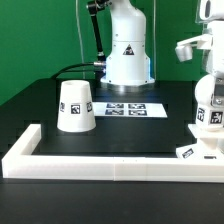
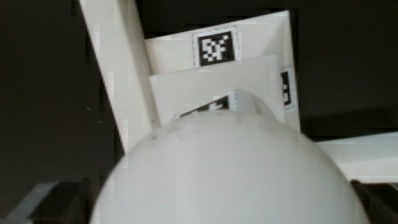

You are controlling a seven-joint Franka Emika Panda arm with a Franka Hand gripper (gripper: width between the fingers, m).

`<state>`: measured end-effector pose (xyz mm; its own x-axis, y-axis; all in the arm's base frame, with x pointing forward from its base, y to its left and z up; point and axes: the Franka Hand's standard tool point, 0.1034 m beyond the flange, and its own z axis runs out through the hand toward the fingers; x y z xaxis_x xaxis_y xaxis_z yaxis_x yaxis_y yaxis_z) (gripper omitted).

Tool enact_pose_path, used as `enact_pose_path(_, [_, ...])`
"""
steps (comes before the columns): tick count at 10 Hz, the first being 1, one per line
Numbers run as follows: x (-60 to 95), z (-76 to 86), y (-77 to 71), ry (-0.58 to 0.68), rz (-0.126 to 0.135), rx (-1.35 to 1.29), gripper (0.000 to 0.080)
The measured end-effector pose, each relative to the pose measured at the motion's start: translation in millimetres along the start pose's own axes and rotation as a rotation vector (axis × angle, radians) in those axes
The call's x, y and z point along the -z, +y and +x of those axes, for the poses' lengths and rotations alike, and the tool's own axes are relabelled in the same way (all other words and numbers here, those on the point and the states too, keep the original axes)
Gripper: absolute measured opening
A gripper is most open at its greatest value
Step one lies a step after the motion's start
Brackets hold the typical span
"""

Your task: Assemble lamp

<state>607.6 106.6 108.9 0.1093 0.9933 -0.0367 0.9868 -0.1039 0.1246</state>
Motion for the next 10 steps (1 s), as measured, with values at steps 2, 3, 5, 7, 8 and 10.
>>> enact_pose_path(2, [-0.4,-1.0,0.1,-0.001,0.001,0.002,0.0699])
enact_pose_path(3, [-0.5,-1.3,0.1,-0.001,0.0,-0.001,0.0583])
enact_pose_path(5, [-0.5,-1.4,0.2,0.0,0.001,-0.015,0.0574])
enact_pose_path(7, [-0.8,-4.8,0.9,-0.001,0.001,-0.057,0.0574])
enact_pose_path(8, [-0.9,-5.5,1.1,0.002,0.003,-0.146,0.0574])
enact_pose_path(10, [-1.2,-6.3,1.0,0.001,0.003,-0.367,0.0574])
